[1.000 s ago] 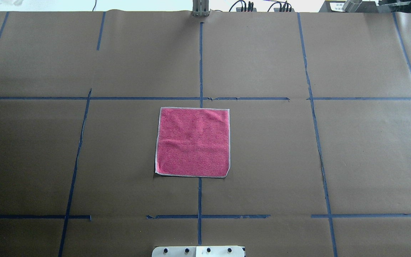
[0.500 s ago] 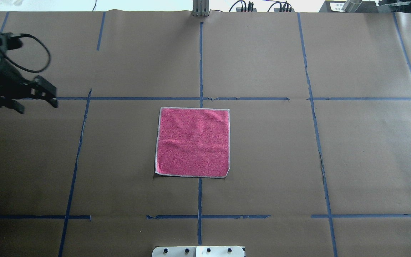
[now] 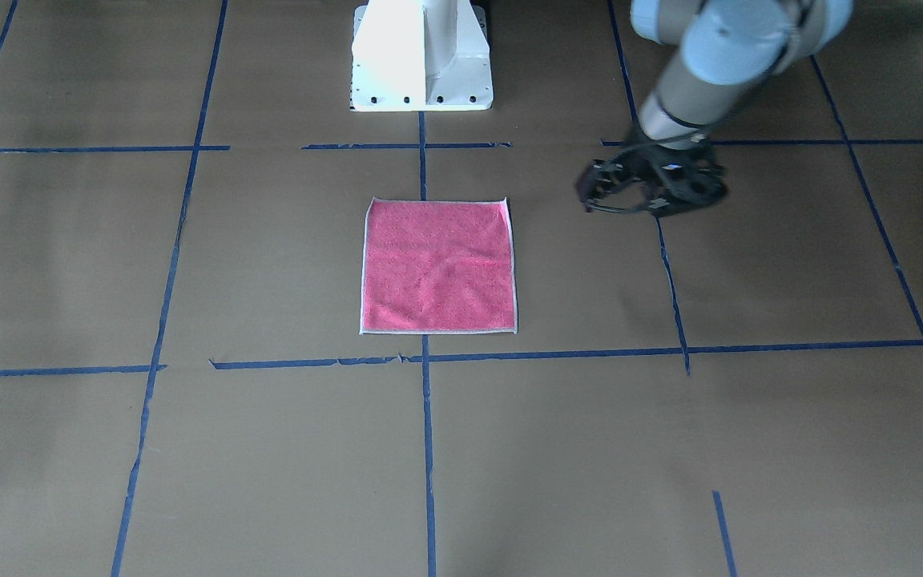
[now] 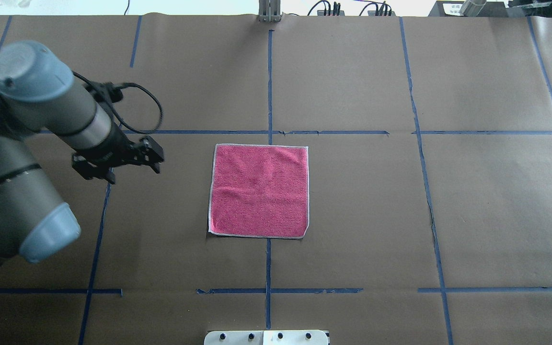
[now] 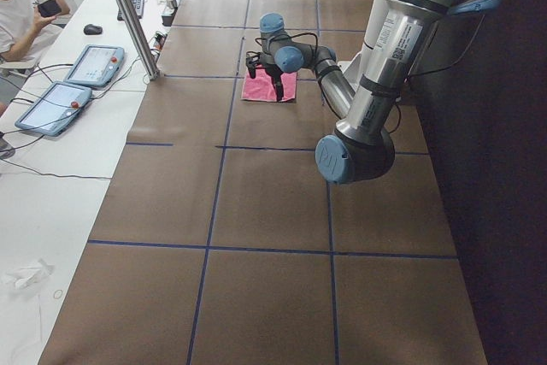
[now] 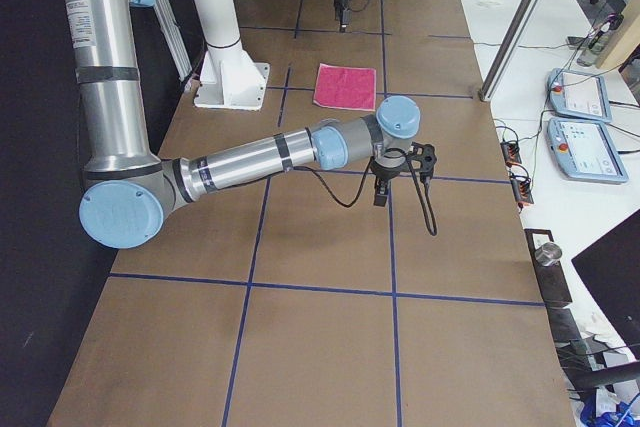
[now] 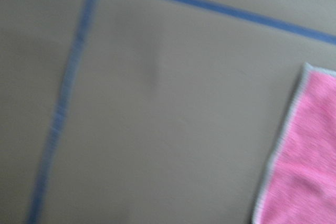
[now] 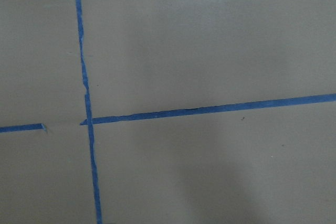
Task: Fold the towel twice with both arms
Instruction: 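Move the left gripper to the pink towel's edge nearest it while the right arm approaches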
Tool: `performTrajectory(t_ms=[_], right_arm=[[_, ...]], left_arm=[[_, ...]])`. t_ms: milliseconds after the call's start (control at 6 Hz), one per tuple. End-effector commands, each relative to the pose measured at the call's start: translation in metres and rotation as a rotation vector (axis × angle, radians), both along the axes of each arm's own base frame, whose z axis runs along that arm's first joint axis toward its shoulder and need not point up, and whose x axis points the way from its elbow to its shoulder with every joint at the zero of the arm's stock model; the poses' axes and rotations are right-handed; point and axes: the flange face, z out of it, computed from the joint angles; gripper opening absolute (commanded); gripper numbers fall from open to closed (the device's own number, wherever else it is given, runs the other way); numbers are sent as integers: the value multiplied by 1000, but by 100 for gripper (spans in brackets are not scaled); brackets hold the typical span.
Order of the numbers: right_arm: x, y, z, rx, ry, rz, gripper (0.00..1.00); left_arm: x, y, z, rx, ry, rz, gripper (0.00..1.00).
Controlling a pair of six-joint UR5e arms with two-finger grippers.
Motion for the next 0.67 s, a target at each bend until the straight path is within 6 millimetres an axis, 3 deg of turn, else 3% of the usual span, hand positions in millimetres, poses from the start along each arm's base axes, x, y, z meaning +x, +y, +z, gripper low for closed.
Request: performTrajectory(t_ms=[0, 167, 333, 500], right_arm=[[-52, -3, -29, 7, -14, 25, 100], [-67, -4, -39, -50, -25, 50, 100], [-72, -6, -48, -55, -33, 57, 100], [-90, 0, -57, -43, -25, 40, 100]], left_arm=[[87, 34, -5, -31, -11, -57, 100], [105, 35, 5, -28, -45, -61, 93], [107, 34, 8, -29, -51, -60, 87], [111, 32, 15, -35, -65, -60, 80]])
